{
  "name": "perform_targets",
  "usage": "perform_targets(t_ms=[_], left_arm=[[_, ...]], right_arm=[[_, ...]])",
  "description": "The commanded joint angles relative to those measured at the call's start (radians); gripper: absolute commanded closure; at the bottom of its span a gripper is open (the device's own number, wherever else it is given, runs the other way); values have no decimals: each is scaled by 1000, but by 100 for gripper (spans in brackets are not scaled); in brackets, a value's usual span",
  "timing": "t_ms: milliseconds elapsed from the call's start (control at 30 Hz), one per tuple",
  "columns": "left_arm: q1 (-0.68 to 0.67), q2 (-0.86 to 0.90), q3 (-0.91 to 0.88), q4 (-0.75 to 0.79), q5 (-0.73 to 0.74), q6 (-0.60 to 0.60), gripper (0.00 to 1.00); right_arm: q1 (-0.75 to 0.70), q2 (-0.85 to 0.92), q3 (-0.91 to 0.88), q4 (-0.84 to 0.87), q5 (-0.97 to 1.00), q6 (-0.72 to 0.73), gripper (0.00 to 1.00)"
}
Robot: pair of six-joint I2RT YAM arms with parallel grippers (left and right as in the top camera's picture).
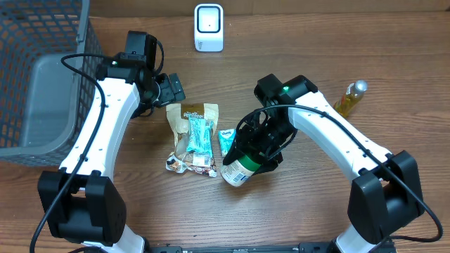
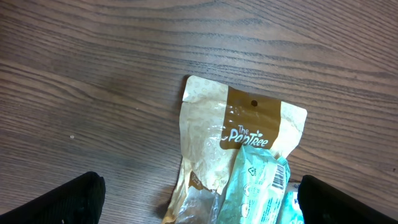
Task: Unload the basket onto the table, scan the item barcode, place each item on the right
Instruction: 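Lift the jar with the right gripper and tip it sideways, then rotate the held jar to turn its label upward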
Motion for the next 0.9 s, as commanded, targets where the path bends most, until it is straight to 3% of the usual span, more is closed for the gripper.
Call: perform_targets(t_ms=[0,867], left_arm=[[0,2,15,1,0,12,0],[0,2,15,1,0,12,0]], right_arm=[[-9,-12,23,-4,-58,0,64],[-45,-12,23,-112,-251,0,64]])
